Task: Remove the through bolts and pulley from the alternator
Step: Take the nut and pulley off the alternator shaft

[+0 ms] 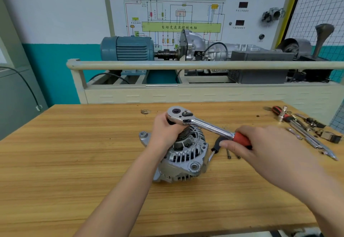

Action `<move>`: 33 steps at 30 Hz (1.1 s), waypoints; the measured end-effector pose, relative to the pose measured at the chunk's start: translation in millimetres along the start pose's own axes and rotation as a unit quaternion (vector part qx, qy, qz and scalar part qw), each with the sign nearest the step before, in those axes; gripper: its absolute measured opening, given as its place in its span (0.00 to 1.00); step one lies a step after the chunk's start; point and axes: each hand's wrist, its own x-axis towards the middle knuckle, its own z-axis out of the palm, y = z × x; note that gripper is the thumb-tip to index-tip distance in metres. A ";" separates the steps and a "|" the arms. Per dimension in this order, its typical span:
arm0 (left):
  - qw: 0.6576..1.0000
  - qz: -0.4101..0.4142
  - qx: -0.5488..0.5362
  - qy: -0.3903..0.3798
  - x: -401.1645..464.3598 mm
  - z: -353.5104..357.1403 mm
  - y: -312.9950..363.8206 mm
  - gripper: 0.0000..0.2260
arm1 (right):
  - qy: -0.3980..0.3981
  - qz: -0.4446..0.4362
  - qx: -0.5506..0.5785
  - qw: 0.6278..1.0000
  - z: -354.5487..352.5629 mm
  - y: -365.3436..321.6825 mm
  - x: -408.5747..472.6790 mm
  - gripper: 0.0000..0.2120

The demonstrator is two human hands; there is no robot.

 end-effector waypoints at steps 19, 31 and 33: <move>0.997 -0.018 0.055 -0.055 1.9 -6.3 8.6 0.07 | 0.104 0.141 0.264 0.949 4.1 44.0 25.3 0.31; 0.985 -0.051 0.156 -0.048 1.8 -13.0 1.8 0.36 | 0.076 0.057 0.185 0.978 2.5 31.6 -3.3 0.23; 0.985 -0.045 0.166 -0.011 0.7 -9.9 -1.4 0.33 | 0.068 0.025 0.147 0.987 1.0 11.4 -22.3 0.16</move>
